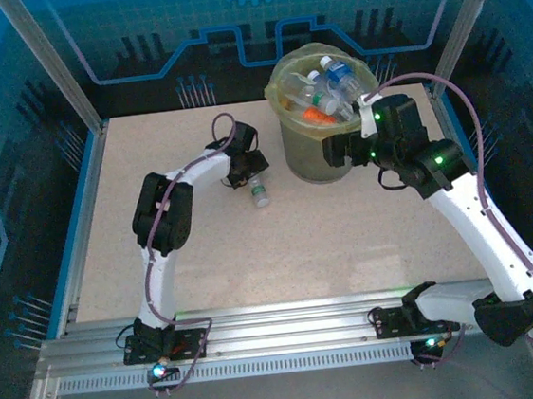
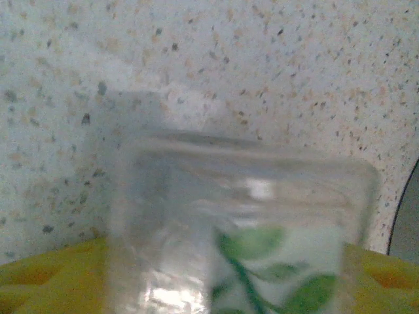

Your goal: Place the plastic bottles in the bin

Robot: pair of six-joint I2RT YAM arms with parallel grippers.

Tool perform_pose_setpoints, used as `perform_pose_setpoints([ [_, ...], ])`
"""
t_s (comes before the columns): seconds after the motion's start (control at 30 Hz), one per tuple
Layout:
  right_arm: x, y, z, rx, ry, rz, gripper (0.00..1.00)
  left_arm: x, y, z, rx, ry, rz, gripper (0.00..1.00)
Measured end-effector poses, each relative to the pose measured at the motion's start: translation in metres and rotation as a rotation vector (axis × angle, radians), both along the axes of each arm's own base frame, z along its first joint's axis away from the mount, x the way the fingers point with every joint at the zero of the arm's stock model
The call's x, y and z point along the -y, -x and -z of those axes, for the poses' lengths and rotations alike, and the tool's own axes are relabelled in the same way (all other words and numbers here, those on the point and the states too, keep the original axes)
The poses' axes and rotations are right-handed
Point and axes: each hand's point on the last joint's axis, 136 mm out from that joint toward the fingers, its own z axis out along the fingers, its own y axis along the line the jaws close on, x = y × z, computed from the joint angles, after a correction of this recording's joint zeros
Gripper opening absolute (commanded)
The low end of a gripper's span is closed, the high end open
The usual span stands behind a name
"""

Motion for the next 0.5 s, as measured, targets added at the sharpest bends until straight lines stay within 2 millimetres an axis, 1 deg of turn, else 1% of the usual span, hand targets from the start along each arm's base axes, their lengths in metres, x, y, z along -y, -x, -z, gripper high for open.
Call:
perform_pose_setpoints([
  [0.07,-0.005,0.003,0.003,-0.005,0.0,-0.008,1.0,-0.001,0.004,-0.001,0.008,0.008,0.001,0.69],
  [0.13,-0.01,0.006,0.007,-0.013,0.006,-0.017,1.0,-0.002,0.012,-0.002,-0.003,0.018,-0.001,0.67],
  [0.23,-0.023,0.013,0.016,-0.027,0.025,-0.036,1.0,-0.004,0.023,-0.002,-0.014,0.037,-0.008,0.61],
  [0.3,-0.033,0.019,0.024,-0.038,0.039,-0.054,1.0,-0.005,0.03,-0.004,-0.013,0.055,-0.012,0.6],
  [0.4,-0.048,0.03,0.04,-0.065,0.061,-0.079,1.0,-0.006,0.042,-0.008,-0.011,0.089,-0.02,0.59],
  [0.5,-0.065,0.04,0.062,-0.108,0.071,-0.108,1.0,-0.005,0.053,-0.016,0.002,0.134,-0.028,0.59],
])
